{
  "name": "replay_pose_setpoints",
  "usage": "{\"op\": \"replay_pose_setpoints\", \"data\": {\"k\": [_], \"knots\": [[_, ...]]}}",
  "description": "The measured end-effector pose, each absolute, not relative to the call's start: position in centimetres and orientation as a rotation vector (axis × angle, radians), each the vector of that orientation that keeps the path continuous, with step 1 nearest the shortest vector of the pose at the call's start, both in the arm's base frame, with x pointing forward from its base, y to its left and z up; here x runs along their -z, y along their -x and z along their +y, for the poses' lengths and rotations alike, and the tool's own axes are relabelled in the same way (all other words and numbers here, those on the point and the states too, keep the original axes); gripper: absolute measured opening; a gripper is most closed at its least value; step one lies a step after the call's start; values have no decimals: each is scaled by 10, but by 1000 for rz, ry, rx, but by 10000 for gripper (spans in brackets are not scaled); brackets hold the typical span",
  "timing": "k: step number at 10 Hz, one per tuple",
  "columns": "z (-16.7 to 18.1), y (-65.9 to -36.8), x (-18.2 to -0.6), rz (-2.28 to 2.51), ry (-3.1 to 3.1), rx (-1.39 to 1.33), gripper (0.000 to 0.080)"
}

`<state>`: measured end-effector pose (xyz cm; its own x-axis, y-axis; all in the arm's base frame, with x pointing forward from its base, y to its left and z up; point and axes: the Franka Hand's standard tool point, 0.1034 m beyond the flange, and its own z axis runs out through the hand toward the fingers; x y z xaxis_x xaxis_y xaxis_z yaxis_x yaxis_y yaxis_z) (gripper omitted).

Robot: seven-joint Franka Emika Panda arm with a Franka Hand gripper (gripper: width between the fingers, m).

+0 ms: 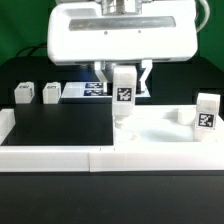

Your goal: Assemble square table

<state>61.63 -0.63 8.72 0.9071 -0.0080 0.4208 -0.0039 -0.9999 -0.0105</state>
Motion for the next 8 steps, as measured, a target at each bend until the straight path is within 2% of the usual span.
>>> {"op": "replay_pose_setpoints", "data": {"k": [4, 8], "knots": [[7, -618, -80, -3, 3052, 676, 284], [3, -624, -77, -1, 3056, 765, 284]]}}
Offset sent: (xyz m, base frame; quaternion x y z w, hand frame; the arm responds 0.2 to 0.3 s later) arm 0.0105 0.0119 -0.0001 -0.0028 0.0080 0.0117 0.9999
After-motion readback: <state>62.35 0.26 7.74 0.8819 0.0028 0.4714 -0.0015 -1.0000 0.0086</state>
